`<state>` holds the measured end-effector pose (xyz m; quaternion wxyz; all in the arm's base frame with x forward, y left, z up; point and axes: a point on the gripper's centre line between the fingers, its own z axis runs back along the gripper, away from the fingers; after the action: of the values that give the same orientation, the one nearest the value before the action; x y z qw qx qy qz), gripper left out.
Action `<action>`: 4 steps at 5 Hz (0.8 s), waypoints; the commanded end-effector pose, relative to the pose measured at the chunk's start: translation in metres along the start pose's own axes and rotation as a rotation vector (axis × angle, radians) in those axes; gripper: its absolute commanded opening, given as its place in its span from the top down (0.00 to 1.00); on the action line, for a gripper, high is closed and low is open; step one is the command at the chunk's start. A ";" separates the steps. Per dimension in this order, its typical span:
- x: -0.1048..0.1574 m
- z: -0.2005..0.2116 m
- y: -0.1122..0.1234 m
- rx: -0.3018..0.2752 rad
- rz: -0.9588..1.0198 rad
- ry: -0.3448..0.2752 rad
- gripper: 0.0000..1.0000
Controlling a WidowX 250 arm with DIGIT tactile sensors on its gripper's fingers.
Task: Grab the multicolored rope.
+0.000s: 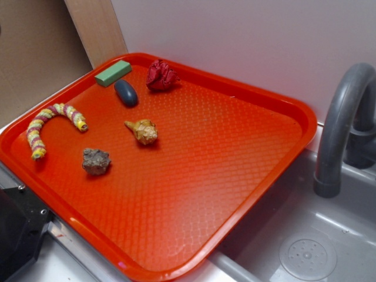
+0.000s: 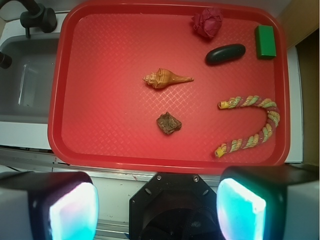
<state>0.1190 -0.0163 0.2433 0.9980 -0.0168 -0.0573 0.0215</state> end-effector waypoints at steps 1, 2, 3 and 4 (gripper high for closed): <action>0.000 0.000 0.000 0.000 0.000 0.000 0.00; 0.026 -0.005 0.013 -0.009 0.069 -0.025 0.00; 0.041 -0.014 0.031 0.126 0.303 -0.228 0.00; 0.057 -0.031 0.058 0.210 0.543 -0.320 0.00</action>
<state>0.1801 0.0344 0.2069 0.9354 0.0761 -0.1935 0.2860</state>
